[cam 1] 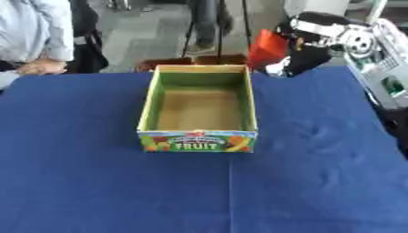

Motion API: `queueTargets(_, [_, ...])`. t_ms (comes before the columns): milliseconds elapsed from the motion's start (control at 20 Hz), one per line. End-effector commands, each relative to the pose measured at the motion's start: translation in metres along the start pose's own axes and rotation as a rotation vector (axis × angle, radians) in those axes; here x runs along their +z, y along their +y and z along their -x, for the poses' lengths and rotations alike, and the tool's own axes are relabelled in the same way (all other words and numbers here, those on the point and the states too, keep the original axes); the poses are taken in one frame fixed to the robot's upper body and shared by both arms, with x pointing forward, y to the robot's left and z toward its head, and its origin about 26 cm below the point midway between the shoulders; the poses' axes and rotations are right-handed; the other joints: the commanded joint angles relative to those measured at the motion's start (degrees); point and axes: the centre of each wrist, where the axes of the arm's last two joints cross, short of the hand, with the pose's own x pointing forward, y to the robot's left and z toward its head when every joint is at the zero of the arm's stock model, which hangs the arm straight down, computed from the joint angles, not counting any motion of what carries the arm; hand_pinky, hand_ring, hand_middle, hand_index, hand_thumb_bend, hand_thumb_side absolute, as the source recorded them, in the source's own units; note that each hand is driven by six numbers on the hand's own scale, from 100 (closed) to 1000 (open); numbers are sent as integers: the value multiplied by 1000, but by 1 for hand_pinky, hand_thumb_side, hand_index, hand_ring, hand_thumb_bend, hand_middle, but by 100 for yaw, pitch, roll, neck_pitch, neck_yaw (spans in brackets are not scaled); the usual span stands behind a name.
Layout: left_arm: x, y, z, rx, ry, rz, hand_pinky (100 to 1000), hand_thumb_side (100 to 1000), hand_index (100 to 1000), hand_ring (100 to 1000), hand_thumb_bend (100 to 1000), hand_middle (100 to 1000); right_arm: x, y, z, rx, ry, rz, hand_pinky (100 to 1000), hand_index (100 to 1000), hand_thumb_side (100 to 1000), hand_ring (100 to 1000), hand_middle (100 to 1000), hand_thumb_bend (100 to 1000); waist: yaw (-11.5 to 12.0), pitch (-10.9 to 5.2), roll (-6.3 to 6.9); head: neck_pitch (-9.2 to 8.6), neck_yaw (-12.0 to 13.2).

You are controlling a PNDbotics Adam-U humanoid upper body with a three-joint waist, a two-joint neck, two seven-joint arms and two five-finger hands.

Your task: Pick up objects on the table and place them in the box.

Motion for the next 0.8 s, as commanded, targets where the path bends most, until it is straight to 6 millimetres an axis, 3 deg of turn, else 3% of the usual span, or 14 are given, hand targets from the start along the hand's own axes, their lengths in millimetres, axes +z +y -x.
queueTargets(50, [-9, 0, -5, 11, -39, 4, 759, 947, 932, 875, 100, 847, -11, -5, -15, 21, -6, 41, 379, 533, 463, 554, 430, 100, 50, -142, -82, -94, -66])
queueTargets(400, [-11, -2, -7, 28, -45, 1, 758, 947, 932, 874, 100, 846, -43, 28, -24, 32, 29, 11, 375, 532, 466, 552, 429, 100, 214, -62, -88, -199, -163])
queueTargets(800, [-12, -4, -8, 41, -43, -3, 758, 947, 932, 874, 100, 846, -69, 80, -14, 74, 104, -50, 378, 539, 475, 562, 445, 100, 295, 9, -66, -219, -217])
